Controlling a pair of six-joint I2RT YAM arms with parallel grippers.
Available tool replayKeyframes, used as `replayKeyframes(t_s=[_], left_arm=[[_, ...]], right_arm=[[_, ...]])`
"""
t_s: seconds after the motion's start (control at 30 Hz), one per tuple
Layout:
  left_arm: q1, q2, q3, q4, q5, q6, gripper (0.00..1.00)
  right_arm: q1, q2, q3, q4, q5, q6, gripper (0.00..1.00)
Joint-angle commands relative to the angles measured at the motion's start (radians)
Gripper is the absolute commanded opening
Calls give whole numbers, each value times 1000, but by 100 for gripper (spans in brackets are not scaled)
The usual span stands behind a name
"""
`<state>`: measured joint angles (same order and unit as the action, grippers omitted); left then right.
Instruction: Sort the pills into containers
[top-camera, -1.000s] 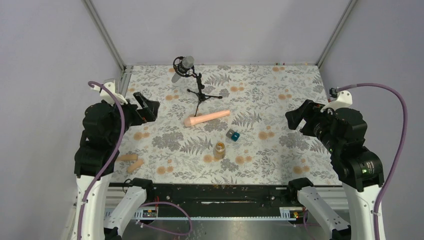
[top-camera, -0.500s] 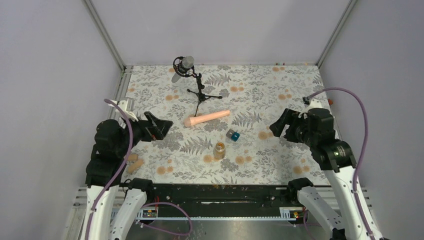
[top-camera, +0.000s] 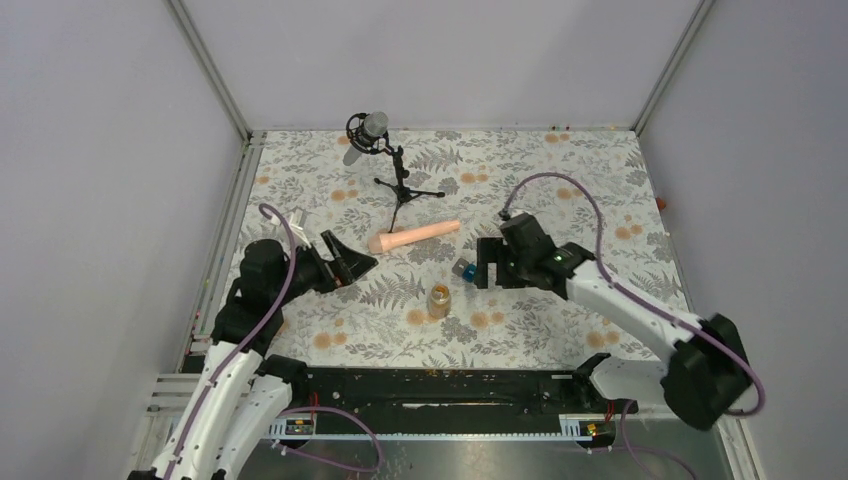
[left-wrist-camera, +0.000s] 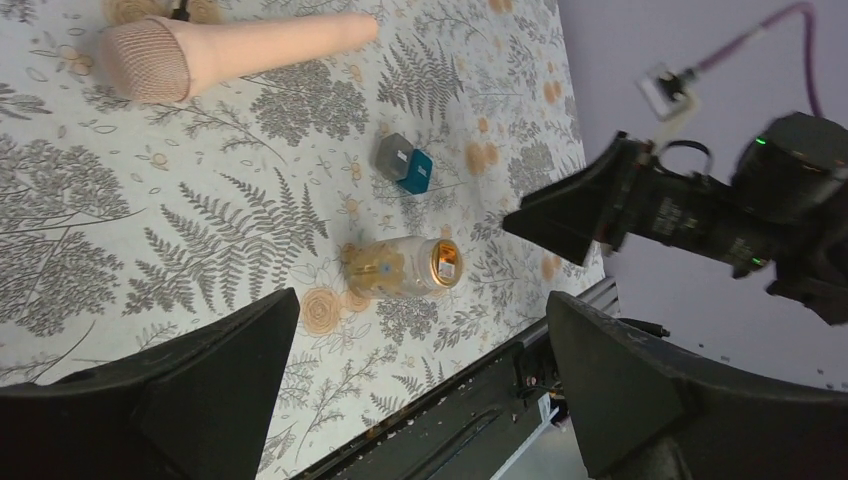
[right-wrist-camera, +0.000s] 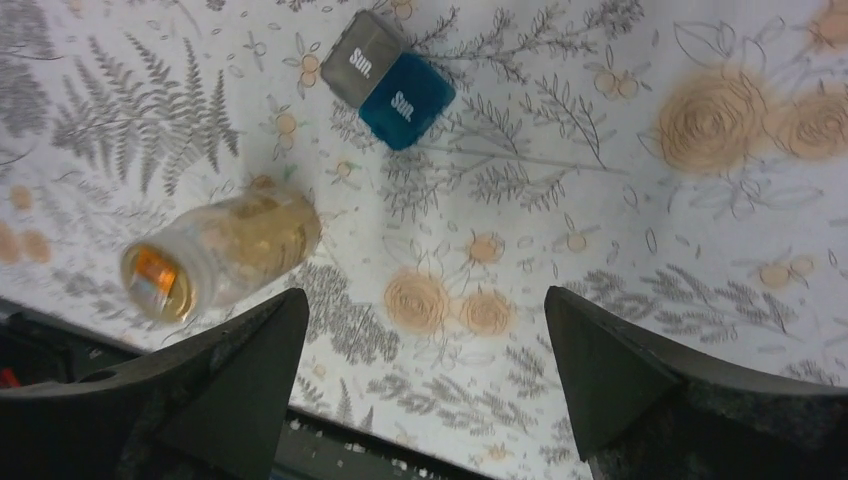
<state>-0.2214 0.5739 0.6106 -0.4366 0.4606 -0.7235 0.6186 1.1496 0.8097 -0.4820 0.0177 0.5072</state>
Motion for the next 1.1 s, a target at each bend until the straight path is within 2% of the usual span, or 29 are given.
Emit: replayKeyframes(t_s=[0.0, 0.17, 0.27, 0.5, 0.63, 0.9, 1.07], left_arm=[[-36, 41, -6, 152, -30, -43, 96], [-45, 86, -6, 182, -59, -29, 96], [-44, 111, -10, 220, -60, -10, 96], [-46, 177, -26, 304, -42, 6, 95], [-47, 186, -46, 323, -41, 5, 95], [-47, 167, -34, 286, -17, 17, 95], [-47, 165, -23, 276, -15, 33, 95]], right_arm=[[48, 215, 82, 176, 113, -84, 94], [69, 368, 148, 250, 85, -210, 90], [74, 423, 175, 255, 50, -304, 91], [87, 537, 276, 141, 22, -498, 91], [88, 564, 289, 117, -12, -610, 86], [89, 619, 346, 57, -110, -658, 75], [106, 650, 348, 79, -52, -628, 71]])
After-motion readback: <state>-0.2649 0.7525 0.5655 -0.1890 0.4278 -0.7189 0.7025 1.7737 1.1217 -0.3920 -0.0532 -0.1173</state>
